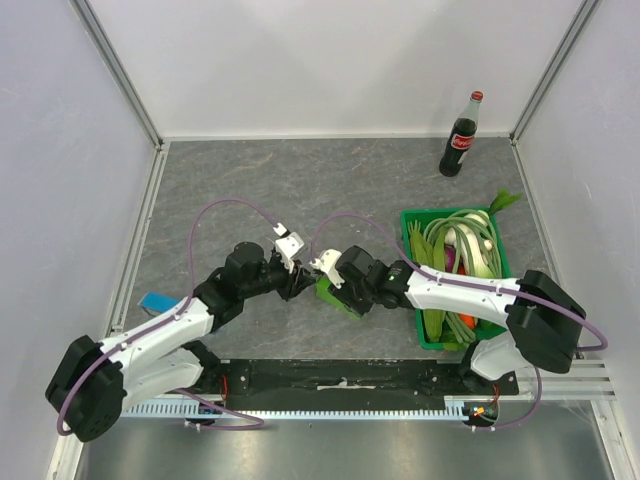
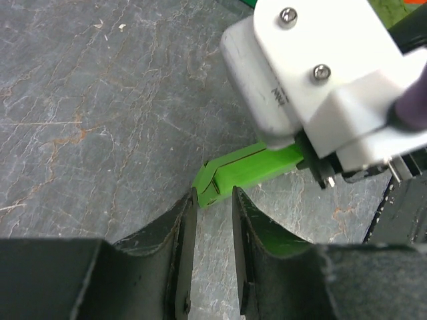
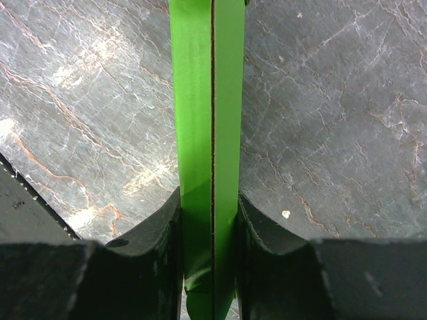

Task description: Fold the paper box

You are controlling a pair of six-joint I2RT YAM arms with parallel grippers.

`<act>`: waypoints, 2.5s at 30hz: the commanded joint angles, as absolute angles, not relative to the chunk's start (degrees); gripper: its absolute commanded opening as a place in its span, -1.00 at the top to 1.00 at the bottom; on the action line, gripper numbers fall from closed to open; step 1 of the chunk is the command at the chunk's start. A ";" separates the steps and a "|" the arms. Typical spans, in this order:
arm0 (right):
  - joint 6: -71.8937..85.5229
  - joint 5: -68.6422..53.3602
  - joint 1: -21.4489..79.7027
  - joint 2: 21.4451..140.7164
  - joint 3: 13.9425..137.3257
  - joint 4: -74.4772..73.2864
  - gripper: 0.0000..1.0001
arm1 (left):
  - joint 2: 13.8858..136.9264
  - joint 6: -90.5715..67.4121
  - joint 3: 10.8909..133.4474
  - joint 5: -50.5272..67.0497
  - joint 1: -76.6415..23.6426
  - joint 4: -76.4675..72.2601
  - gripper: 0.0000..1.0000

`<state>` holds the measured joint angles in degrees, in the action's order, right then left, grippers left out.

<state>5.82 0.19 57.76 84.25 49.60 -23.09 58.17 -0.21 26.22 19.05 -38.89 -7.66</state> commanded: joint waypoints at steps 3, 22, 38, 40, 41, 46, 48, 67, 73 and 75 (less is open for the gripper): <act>7.29 -0.35 56.87 81.74 47.90 -20.65 0.67 | 55.28 -0.88 24.61 17.84 -38.85 -10.01 0.34; 6.42 -2.46 56.87 81.65 48.34 -20.30 0.67 | 63.28 -0.53 26.37 28.92 -36.47 -16.36 0.41; 5.98 -3.34 56.95 82.18 48.34 -19.86 0.70 | 65.30 -2.46 27.86 25.05 -36.47 -17.93 0.70; 5.89 -2.82 57.13 82.35 48.34 -19.86 0.70 | 65.48 -3.16 28.47 24.87 -36.47 -17.58 0.77; 5.89 -2.55 57.39 82.70 48.34 -19.86 0.70 | 65.39 -3.60 28.74 24.70 -36.47 -17.14 0.80; 5.89 -1.58 57.66 83.14 48.43 -19.95 0.71 | 66.27 -7.72 29.79 24.61 -36.47 -15.65 0.96; 5.89 -1.49 57.74 83.41 48.52 -20.04 0.71 | 66.36 -9.04 30.23 24.44 -36.56 -14.68 0.96; 6.15 -0.44 57.92 84.90 48.96 -20.21 0.74 | 66.62 -14.68 30.06 21.97 -38.41 -10.46 0.95; 6.06 -0.53 57.92 84.46 48.87 -20.13 0.75 | 64.69 -13.36 26.72 15.22 -40.51 -11.08 0.96; 6.06 -0.44 58.01 84.55 48.87 -20.13 0.74 | 64.51 -12.75 26.72 13.28 -41.04 -9.94 0.95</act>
<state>6.44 -0.62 57.65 83.70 48.36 -20.69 65.60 -12.25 27.73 17.30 -39.48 -9.98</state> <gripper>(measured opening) 0.357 0.028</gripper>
